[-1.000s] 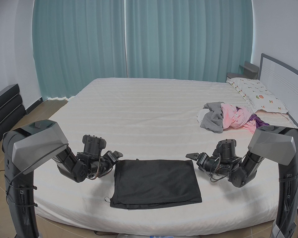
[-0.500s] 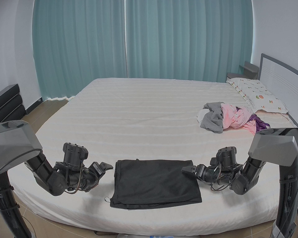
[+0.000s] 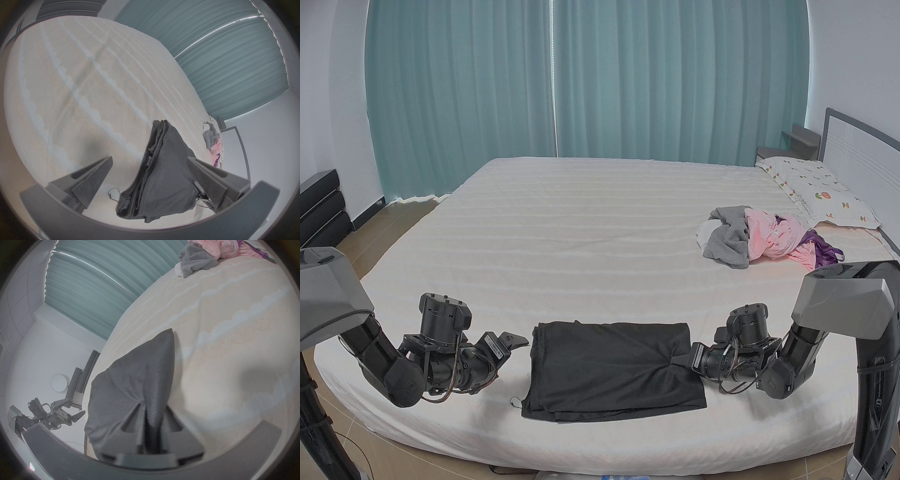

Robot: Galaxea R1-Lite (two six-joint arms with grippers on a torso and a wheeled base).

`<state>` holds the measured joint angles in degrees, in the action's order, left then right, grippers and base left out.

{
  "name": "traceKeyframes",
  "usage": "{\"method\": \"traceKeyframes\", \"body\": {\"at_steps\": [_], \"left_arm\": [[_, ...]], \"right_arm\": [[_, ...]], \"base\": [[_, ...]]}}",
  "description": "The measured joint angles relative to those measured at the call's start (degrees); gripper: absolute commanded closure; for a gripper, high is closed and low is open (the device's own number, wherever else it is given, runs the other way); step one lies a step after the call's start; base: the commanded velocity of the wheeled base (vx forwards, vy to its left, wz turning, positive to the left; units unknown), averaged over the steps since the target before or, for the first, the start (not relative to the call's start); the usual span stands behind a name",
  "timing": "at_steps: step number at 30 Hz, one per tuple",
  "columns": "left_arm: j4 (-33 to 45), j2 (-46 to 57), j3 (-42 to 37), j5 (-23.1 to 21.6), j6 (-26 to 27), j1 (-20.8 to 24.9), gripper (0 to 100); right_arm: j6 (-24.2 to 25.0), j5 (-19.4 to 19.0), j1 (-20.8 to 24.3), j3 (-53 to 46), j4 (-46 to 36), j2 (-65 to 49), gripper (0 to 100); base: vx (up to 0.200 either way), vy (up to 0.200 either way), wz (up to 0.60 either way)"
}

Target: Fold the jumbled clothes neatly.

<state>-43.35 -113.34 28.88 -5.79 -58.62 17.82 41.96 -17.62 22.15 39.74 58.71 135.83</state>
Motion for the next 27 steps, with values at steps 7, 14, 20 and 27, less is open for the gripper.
{"method": "traceKeyframes", "body": {"at_steps": [7, 14, 20, 27], "left_arm": [[0.0, 0.0, -0.4, 0.0, 0.1, 0.8, 0], [0.0, -0.1, -0.5, 0.0, 0.1, 1.0, 0], [0.0, -0.1, -0.6, 0.0, 0.1, 1.3, 0], [0.0, -0.2, -0.4, 0.0, 0.0, 1.3, 0]], "right_arm": [[0.2, 0.0, -1.0, -2.3, 0.5, -1.6, 100], [0.3, 0.1, -1.9, -3.1, 0.6, -2.7, 100], [0.4, 0.2, -2.0, -3.1, 0.6, -3.0, 100], [0.5, 0.3, -2.1, -2.5, 0.7, -3.1, 100]], "base": [[0.000, 0.000, 0.00], [-0.171, 0.000, 0.00], [0.000, 0.000, 0.00], [0.000, 0.000, 0.00]]}}
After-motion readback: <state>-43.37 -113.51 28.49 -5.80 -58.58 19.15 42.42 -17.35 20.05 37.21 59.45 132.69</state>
